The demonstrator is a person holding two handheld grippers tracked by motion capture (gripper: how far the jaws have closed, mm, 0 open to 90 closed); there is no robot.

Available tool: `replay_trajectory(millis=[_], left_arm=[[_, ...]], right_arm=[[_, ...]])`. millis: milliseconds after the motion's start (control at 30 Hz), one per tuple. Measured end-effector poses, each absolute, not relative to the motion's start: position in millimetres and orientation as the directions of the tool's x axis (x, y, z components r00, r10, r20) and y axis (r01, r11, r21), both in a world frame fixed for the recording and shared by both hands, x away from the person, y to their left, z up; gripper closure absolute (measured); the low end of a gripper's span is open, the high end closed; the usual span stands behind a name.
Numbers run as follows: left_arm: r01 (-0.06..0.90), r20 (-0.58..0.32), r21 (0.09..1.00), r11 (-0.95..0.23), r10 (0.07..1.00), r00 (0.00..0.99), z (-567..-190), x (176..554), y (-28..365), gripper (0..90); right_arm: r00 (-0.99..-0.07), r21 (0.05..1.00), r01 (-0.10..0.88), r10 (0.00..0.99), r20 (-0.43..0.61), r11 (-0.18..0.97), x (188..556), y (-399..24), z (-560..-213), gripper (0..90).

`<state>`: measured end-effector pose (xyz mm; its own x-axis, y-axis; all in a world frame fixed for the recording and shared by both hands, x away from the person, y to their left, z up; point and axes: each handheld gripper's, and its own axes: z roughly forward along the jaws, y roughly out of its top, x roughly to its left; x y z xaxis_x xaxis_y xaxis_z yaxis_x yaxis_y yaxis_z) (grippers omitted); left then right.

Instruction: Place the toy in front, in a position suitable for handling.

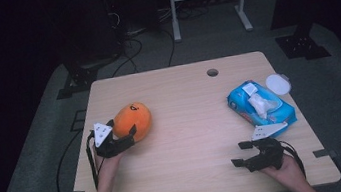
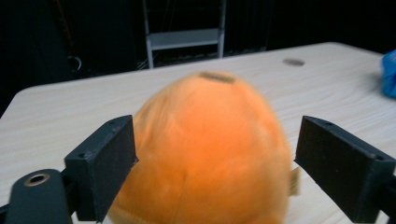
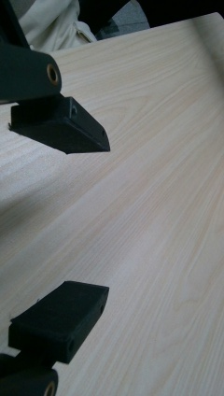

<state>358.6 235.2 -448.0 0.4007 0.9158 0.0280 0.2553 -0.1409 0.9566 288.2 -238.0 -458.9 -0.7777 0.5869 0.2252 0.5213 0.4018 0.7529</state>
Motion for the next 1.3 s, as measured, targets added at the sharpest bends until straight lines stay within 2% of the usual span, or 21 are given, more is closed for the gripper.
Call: replay_trajectory(millis=[167,267,367,567,1000,1300], left_arm=[[0.263,0.083,0.945,-0.196,0.918,0.387,-459,363,232,14.7],[0.278,0.074,0.941,-0.193,0.919,0.388,-459,363,233,22.0],[0.355,0.038,0.917,-0.181,0.926,0.375,-457,366,234,28.8],[0.41,0.023,0.892,-0.193,0.923,0.385,-453,374,236,39.1],[0.374,-0.024,0.919,-0.126,0.928,0.372,-449,369,240,53.1],[0.367,-0.118,0.93,-0.03,0.92,0.373,-445,363,247,55.9]], right_arm=[[-0.782,0.756,0.516,0.583,0.223,0.403,287,-236,-457,24.4],[-0.782,0.757,0.515,0.582,0.223,0.402,285,-237,-457,24.4],[-0.777,0.76,0.526,0.579,0.247,0.382,286,-238,-456,24.4],[-0.763,0.764,0.545,0.582,0.281,0.345,290,-243,-456,24.4],[-0.774,0.756,0.535,0.577,0.259,0.378,287,-239,-458,24.3],[-0.766,0.757,0.543,0.583,0.27,0.364,290,-242,-459,24.3]])
